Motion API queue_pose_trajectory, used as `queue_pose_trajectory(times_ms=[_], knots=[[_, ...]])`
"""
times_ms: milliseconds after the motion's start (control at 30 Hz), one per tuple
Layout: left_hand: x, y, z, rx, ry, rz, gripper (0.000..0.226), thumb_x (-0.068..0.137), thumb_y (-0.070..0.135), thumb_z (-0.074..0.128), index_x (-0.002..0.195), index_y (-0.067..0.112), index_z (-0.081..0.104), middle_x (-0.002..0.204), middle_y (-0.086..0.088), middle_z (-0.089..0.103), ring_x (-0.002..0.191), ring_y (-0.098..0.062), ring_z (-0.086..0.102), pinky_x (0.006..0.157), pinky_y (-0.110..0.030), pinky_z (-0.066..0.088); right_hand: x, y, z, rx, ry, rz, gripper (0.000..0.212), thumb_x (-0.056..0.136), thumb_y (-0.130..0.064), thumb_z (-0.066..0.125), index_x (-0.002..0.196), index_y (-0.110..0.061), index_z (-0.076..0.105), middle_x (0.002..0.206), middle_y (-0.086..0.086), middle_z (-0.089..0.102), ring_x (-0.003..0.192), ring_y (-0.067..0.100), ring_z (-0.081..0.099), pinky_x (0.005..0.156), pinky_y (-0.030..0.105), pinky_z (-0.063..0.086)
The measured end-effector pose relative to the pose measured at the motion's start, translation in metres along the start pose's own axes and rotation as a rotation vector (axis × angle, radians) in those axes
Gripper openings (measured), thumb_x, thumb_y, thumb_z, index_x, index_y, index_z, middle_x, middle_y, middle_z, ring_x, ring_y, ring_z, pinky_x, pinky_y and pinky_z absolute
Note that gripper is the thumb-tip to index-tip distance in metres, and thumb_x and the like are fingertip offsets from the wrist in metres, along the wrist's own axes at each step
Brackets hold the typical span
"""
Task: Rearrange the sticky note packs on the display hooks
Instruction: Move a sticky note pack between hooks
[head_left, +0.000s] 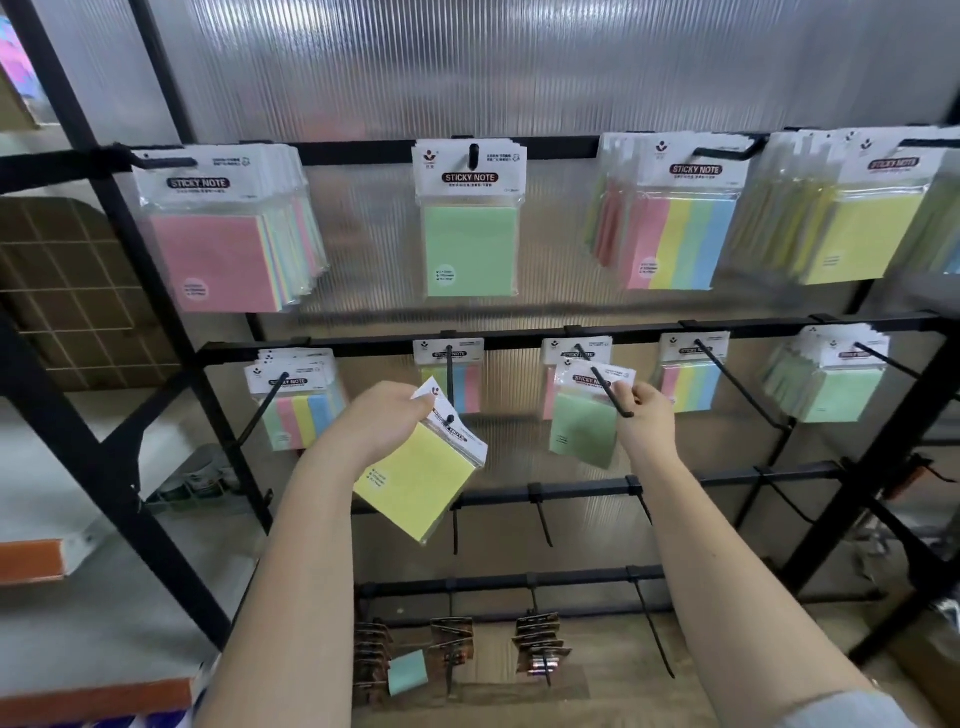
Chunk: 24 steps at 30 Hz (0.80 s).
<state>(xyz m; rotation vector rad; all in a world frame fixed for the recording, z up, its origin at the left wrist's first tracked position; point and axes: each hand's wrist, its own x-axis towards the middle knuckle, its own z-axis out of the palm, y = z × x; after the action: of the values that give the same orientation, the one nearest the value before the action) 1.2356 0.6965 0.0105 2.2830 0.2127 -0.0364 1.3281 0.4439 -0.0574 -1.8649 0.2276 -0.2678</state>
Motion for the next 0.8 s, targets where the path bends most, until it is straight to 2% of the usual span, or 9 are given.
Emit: queue_pose_trajectory(times_ms=[67,200,367,533,633,800], knots=[[-0.006,0.001,0.000,0.028,0.019,0.022,0.031,0.098,0.031,0.039,0.084,0.009,0.056,0.075,-0.006,0.050,0.064,-0.018,0.043,0.062,-0.030,0.030,-0.010,0.000,-0.005,-0.028,0.037,-0.021,0.027,0.101,-0.023,0.038,0.085,-0.009,0.055,0.068,0.001,0.048,0.058,0.011,0.039,0.051,0.027,0.029],[-0.019,0.002,-0.003,0.057,0.079,0.069,0.040,0.099,0.031,0.038,0.096,-0.001,0.061,0.079,-0.007,0.054,0.067,-0.019,0.044,0.058,-0.029,0.030,-0.033,-0.002,-0.019,-0.066,0.122,-0.087,0.026,0.100,-0.023,0.039,0.082,-0.008,0.051,0.067,0.001,0.045,0.062,0.016,0.039,0.055,0.029,0.030],[-0.029,0.003,-0.005,0.049,0.167,0.111,0.039,0.099,0.029,0.037,0.098,-0.001,0.062,0.084,-0.007,0.057,0.069,-0.020,0.045,0.057,-0.028,0.029,-0.055,-0.004,-0.033,-0.124,0.190,-0.134,0.031,0.100,-0.025,0.040,0.081,-0.003,0.051,0.065,0.003,0.046,0.057,0.015,0.038,0.048,0.019,0.027],[-0.039,0.004,-0.004,0.028,0.198,0.114,0.039,0.100,0.029,0.036,0.096,0.000,0.063,0.075,-0.003,0.057,0.064,-0.017,0.045,0.057,-0.028,0.030,-0.071,-0.007,-0.041,-0.169,0.233,-0.153,0.032,0.100,-0.028,0.039,0.078,-0.008,0.049,0.064,-0.004,0.048,0.058,0.007,0.042,0.050,0.024,0.028],[-0.042,0.003,-0.006,-0.009,0.221,0.089,0.039,0.100,0.028,0.037,0.095,-0.002,0.061,0.071,-0.005,0.051,0.062,-0.019,0.042,0.056,-0.029,0.028,-0.077,-0.010,-0.046,-0.164,0.240,-0.173,0.032,0.100,-0.028,0.040,0.075,-0.011,0.048,0.064,-0.005,0.048,0.058,0.006,0.042,0.050,0.024,0.028],[-0.046,0.004,-0.009,0.016,0.307,0.074,0.040,0.100,0.028,0.033,0.094,0.000,0.062,0.075,-0.003,0.059,0.060,-0.017,0.044,0.053,-0.028,0.030,-0.085,-0.022,-0.054,-0.166,0.269,-0.231,0.045,0.098,-0.029,0.047,0.059,-0.015,0.027,0.056,-0.002,0.032,0.049,0.013,0.026,0.044,0.023,0.020]])
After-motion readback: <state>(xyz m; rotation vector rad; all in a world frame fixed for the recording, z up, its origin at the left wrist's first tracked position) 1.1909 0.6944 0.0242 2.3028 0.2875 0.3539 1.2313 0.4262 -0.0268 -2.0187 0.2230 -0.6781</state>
